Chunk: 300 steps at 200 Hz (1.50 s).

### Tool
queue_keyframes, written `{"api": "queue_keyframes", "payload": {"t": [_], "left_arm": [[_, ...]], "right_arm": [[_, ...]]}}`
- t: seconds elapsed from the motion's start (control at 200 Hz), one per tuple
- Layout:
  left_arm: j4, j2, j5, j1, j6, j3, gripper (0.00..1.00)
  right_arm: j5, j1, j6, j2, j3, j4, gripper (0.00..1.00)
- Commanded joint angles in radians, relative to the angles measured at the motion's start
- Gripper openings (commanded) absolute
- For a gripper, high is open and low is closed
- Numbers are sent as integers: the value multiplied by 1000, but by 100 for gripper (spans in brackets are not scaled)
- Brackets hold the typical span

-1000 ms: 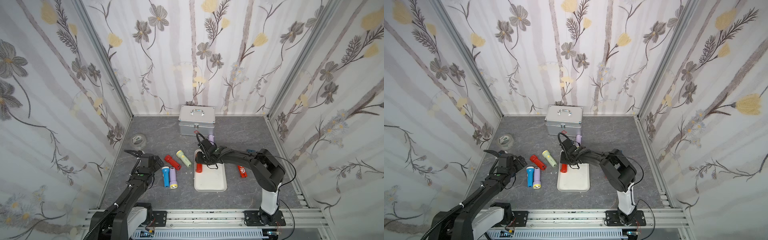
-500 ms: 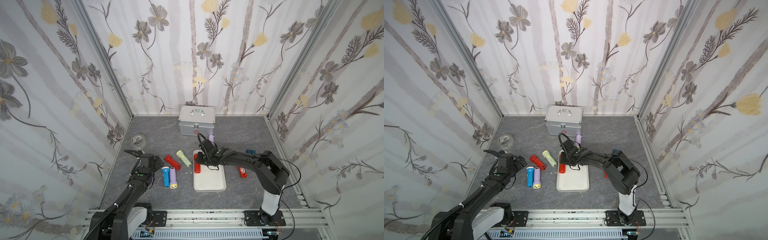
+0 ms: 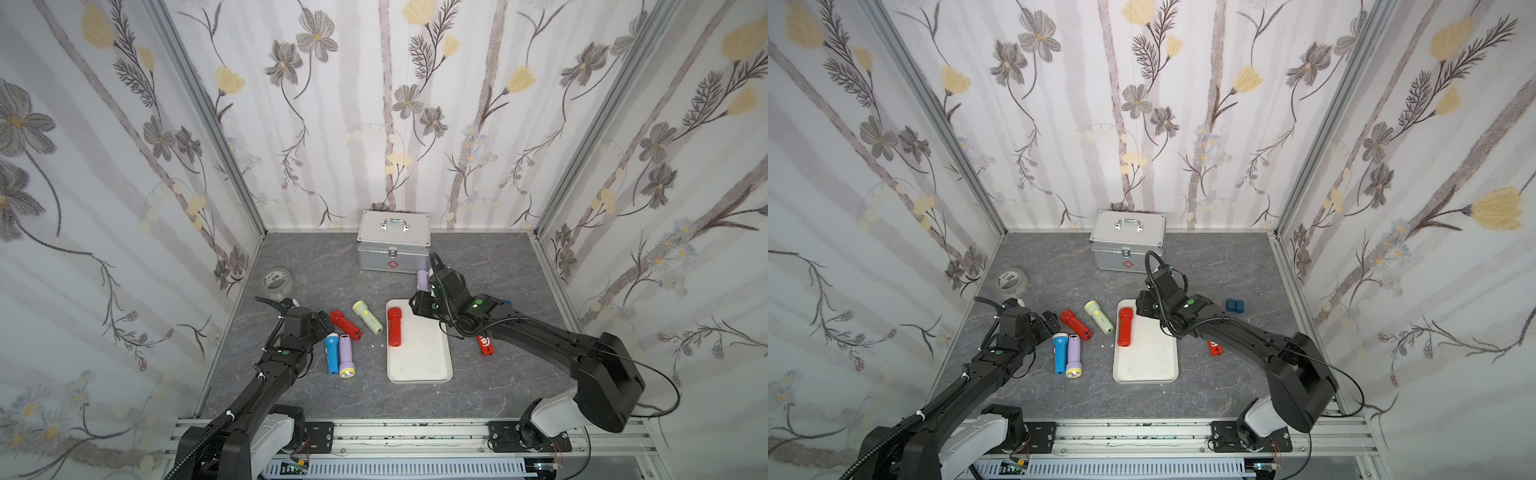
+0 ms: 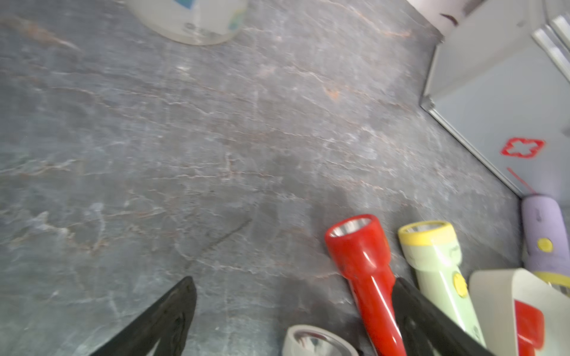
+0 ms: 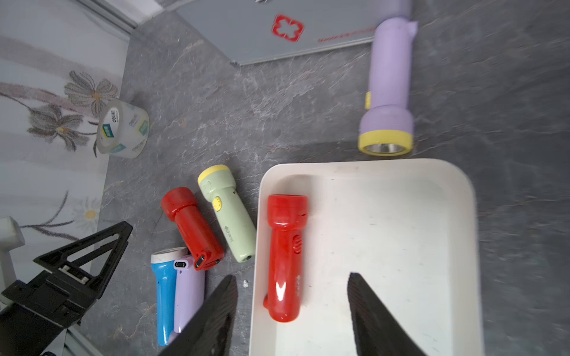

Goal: Put the flashlights into the storage boxes
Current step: Place the flashlight at the storage box, then pick up the flashlight from the center of the board.

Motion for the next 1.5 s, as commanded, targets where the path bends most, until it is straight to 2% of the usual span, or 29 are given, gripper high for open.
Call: {"api": "queue_keyframes", "payload": {"t": [0.0, 0.07, 0.2, 0.325, 0.56, 0.615, 0.749, 0.909, 1.249, 1.494], "left_arm": [[57, -6, 19, -26, 44, -4, 100], [62, -1, 19, -28, 45, -4, 100], [75, -2, 30, -27, 52, -7, 100], [97, 3, 91, -27, 55, -10, 100], [114, -19, 229, -50, 70, -5, 100], [81, -47, 202, -103, 86, 4, 100], [-39, -127, 57, -273, 130, 32, 100], [-66, -191, 13, -387, 154, 9, 100], [-67, -227, -3, -395, 171, -4, 100], [-80, -307, -62, -395, 158, -31, 100]], "right_arm": [[178, -73, -85, -134, -123, -14, 59], [159, -166, -108, -224, -219, -19, 60], [-63, -385, -185, -364, -414, 33, 62], [-126, -462, -236, -428, -516, 76, 61], [-144, -471, -286, -318, -515, 83, 62], [-148, -471, -293, -283, -503, 85, 63], [-140, -471, -297, -200, -469, 81, 63], [-143, -466, -280, -130, -449, 87, 62], [-69, -402, -194, -55, -412, 70, 54], [-8, -363, -164, -10, -380, 51, 51]]}}
